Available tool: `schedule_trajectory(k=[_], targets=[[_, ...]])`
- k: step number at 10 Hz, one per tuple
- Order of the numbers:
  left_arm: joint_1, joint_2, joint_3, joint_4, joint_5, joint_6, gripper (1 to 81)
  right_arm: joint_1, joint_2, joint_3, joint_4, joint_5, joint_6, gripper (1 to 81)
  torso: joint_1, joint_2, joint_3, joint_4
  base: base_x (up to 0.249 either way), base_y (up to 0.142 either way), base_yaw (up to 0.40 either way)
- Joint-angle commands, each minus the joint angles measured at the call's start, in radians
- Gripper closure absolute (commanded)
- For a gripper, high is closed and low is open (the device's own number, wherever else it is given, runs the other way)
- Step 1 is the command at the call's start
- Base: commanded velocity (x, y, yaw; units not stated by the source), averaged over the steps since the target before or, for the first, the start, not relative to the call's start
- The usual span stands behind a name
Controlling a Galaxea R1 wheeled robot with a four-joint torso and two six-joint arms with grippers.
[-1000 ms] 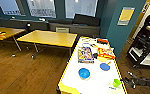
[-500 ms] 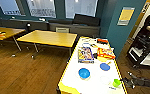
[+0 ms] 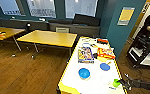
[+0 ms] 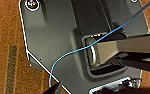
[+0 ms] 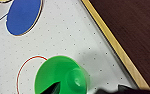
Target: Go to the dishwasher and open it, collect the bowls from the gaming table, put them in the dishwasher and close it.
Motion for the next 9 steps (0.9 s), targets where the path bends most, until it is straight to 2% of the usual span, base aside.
schedule_trajectory(k=[1,9], targets=[[-0.024,-0.002,-0.002,-0.009,0.062,0.001,1.0,0.128,-0.03,-0.025,0.018,-0.015,0.004,1.0,0.0,0.0,0.0,0.0,0.0,0.0,0.0],[-0.024,-0.002,-0.003,-0.018,0.064,0.001,1.0,0.062,-0.016,-0.037,0.069,0.071,0.005,1.0,0.0,0.0,0.0,0.0,0.0,0.0,0.0]])
